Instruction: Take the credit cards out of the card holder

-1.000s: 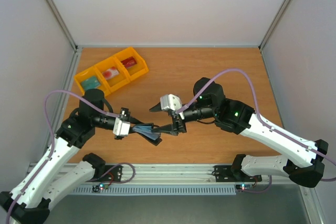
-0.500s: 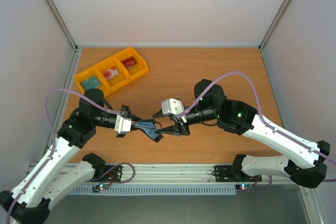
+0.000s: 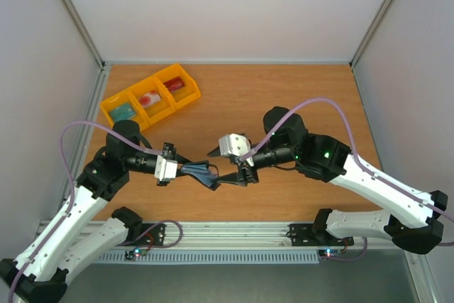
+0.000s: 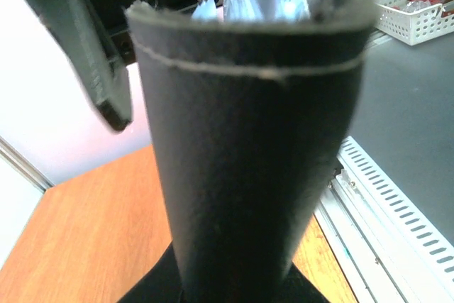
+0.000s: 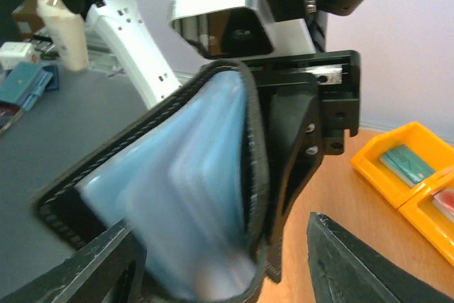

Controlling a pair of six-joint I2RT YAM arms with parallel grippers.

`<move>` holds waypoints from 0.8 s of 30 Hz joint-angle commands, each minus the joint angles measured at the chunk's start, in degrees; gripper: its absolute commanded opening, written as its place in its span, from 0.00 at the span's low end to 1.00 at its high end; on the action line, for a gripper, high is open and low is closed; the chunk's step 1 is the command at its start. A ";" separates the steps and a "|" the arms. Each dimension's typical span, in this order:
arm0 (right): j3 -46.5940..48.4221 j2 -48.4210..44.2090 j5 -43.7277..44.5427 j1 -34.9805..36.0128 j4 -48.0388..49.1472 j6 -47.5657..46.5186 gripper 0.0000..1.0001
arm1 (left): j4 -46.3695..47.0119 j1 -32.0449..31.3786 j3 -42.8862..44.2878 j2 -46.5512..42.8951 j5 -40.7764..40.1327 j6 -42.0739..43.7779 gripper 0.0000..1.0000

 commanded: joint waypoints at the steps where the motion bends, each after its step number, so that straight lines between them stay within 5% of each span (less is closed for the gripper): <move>1: 3.53 -4.00 -2.30 0.08 -9.00 -4.78 0.63 | 1.84 -0.13 -0.69 -0.92 0.32 1.43 0.00; 10: 0.67 -4.09 7.94 0.06 3.55 -0.17 0.58 | 5.20 -0.12 -2.39 -1.30 0.45 2.19 0.00; 24: 3.71 0.49 -3.62 0.15 -6.13 -2.68 0.75 | 4.34 -0.11 -1.34 -1.19 0.19 1.61 0.00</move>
